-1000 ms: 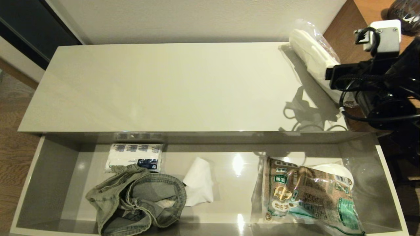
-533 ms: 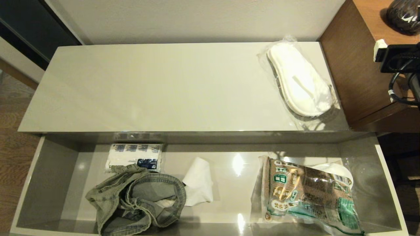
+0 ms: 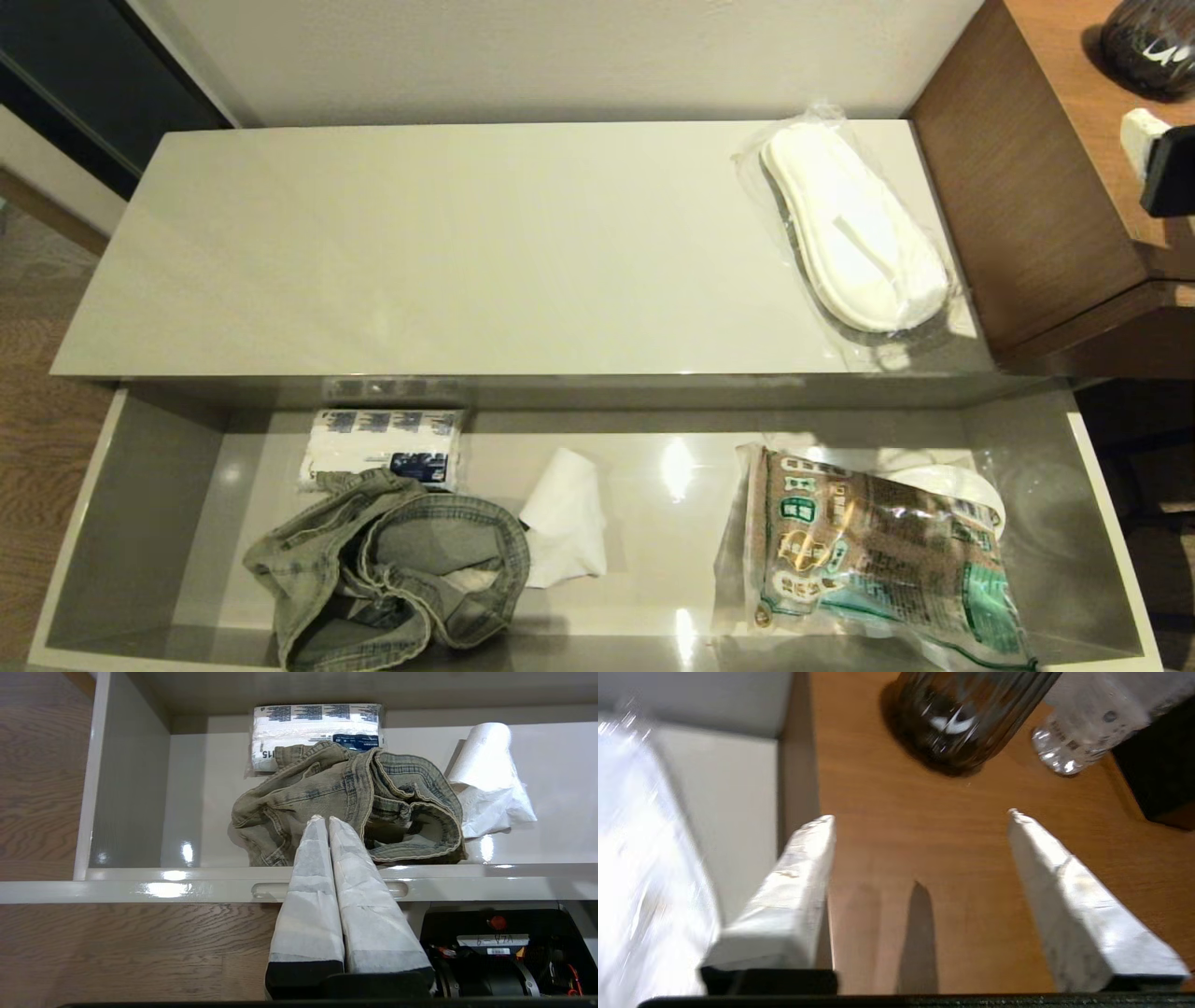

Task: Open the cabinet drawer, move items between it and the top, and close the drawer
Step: Take out the shorts from the drawer

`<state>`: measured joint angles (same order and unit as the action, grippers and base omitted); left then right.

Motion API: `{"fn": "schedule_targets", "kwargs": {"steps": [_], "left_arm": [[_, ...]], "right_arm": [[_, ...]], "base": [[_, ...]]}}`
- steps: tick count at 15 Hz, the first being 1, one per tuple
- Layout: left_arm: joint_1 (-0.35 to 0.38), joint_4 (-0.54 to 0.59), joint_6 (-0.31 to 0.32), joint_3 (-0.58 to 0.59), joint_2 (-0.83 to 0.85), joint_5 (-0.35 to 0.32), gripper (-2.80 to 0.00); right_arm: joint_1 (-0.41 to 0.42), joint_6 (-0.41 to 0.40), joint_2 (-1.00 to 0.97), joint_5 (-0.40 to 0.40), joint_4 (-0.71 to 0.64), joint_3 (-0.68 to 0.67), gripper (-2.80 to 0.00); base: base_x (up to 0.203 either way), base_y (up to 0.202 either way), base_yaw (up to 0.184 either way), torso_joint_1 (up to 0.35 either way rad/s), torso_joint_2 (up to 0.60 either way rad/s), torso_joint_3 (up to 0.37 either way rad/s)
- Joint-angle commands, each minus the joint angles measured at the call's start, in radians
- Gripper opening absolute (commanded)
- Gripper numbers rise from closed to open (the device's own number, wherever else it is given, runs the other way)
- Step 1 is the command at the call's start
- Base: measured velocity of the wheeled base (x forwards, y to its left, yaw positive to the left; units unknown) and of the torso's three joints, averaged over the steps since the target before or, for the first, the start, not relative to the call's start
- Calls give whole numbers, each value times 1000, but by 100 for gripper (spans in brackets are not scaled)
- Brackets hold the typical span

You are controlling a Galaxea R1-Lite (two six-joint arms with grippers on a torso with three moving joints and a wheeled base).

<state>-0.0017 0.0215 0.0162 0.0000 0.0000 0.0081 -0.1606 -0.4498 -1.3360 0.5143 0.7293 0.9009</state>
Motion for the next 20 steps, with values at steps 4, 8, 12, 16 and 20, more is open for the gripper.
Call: {"fn": "schedule_targets", "kwargs": {"steps": [4,8,12,16,20], "left_arm": [[0,0,1,0,2,0,-280],[0,0,1,0,2,0,-280],[0,0,1,0,2,0,-280],[0,0,1,0,2,1,-280],[0,0,1,0,2,1,-280]], "right_arm": [[-11,25,361,-107,-742,7,-280],[-10,147,560,-128,-1306,175,-280],[-8,525,680,-139,-1855,449,-280],[-8,622,867,-203,-1982,308,-280],[26,622,948,-275,-2045,230,-280]], "base": [[0,0,0,0,0,0],[0,0,0,0,0,0],[0,0,0,0,0,0],[0,0,0,0,0,0],[0,0,0,0,0,0]]}}
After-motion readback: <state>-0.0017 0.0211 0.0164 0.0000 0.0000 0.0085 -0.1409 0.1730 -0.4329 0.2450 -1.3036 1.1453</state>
